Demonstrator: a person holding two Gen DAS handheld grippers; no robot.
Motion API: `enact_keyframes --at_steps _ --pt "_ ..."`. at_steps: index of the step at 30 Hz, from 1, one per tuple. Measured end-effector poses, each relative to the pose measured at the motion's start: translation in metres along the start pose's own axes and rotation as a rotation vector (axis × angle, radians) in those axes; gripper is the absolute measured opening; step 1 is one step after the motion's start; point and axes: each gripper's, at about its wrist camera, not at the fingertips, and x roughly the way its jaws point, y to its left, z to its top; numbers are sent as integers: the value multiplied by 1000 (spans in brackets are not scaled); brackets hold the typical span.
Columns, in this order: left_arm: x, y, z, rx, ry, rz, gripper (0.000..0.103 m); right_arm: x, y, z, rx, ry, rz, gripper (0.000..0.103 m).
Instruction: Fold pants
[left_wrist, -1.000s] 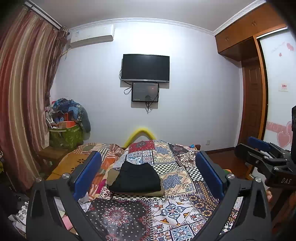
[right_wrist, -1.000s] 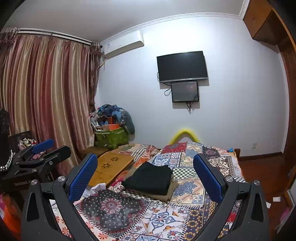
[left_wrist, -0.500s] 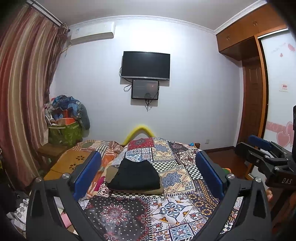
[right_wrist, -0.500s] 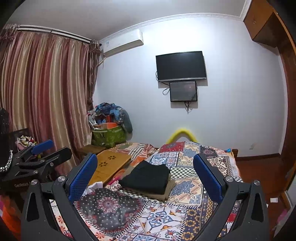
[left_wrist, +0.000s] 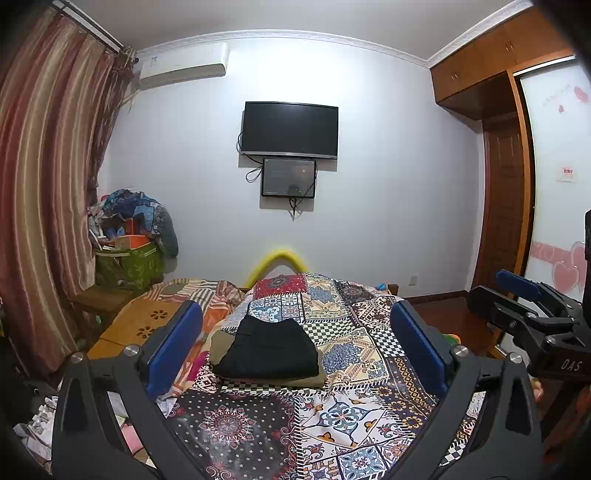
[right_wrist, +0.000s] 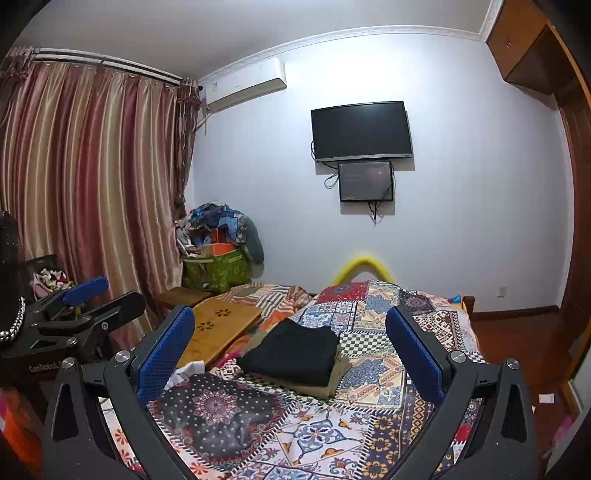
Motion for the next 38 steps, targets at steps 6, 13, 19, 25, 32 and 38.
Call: enact_keyframes --at_steps 6,13,19,25,32,38 --pt "0 0 0 3 -2 -2 103 -1 1 1 -3 -1 1 103" --pt "0 1 -1 0 5 -11 103 -1 1 2 -2 -3 0 103" --pt "-2 2 -1 -4 12 -19 103 -2 1 3 -1 -7 -1 103" --pt "-3 1 0 4 18 -36 103 -2 2 3 -1 -6 0 103" --pt "-5 3 0 -2 17 -38 103 -2 2 3 -1 -7 -2 103" --pt "-3 1 0 -4 22 -45 103 -2 1 2 3 -4 1 103"
